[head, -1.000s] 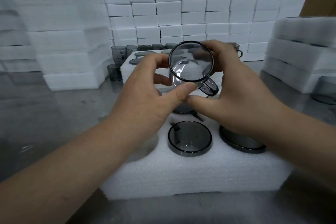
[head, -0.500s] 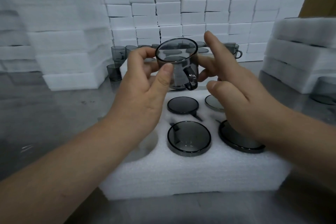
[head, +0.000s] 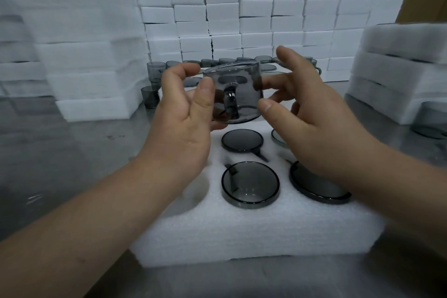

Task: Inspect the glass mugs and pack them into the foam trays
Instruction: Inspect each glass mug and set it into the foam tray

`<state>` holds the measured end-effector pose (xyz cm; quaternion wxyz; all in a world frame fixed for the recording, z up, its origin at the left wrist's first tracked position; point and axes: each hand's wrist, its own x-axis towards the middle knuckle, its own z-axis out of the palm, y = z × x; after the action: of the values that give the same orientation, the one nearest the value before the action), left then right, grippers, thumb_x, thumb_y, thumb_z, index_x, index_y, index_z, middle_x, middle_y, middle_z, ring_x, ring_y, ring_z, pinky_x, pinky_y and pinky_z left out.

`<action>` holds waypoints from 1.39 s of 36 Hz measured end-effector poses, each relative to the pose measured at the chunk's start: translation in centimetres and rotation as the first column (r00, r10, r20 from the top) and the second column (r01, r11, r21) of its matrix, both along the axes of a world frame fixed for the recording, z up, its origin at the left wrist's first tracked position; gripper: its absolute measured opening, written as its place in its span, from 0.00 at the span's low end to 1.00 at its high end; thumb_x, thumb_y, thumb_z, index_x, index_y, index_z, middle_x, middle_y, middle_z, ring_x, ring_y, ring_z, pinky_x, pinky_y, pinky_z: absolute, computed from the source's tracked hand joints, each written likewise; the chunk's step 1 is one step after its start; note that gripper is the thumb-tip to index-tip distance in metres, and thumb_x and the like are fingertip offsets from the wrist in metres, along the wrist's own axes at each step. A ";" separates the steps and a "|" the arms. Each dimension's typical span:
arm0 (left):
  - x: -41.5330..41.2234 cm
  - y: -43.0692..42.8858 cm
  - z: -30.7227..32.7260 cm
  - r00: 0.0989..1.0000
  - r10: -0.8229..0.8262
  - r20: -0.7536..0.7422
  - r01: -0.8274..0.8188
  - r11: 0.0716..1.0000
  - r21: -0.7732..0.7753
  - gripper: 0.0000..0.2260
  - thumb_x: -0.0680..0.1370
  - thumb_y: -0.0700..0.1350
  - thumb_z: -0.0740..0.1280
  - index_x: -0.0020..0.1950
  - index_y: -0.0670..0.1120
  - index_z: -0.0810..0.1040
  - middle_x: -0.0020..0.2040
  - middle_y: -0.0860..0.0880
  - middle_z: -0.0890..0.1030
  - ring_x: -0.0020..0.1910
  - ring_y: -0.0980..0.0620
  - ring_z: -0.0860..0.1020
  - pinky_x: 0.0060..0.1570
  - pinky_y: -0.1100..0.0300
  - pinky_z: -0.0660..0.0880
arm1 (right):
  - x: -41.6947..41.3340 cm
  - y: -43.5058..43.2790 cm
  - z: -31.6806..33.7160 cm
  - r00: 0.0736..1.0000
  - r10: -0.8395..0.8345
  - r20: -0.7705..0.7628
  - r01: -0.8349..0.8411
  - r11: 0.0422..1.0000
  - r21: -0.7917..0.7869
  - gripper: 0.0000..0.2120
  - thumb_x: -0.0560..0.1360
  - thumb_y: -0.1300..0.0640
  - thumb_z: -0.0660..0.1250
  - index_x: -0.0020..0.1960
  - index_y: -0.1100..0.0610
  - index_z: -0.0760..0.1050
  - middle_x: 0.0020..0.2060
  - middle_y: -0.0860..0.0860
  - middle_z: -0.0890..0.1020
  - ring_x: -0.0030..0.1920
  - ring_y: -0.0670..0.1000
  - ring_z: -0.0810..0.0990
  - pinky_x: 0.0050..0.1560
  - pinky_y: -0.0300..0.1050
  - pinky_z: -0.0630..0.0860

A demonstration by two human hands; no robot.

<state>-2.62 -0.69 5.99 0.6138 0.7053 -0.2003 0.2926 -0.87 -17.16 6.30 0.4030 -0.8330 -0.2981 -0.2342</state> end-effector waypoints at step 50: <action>0.5 0.6 -0.2 0.993 0.046 -0.106 -0.034 0.993 0.117 0.19 0.66 0.67 0.59 0.51 0.58 0.71 0.36 0.60 0.81 0.33 0.59 0.79 0.32 0.66 0.74 | -0.6 0.2 0.4 0.997 0.053 -0.058 -0.058 0.995 -0.081 0.48 0.58 0.32 0.62 0.73 0.42 0.49 0.56 0.35 0.75 0.55 0.35 0.74 0.55 0.39 0.72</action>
<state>-2.09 -0.13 5.75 0.5762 0.7581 -0.1690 0.2543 -1.43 -16.92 6.71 0.3829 -0.8465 -0.3191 -0.1870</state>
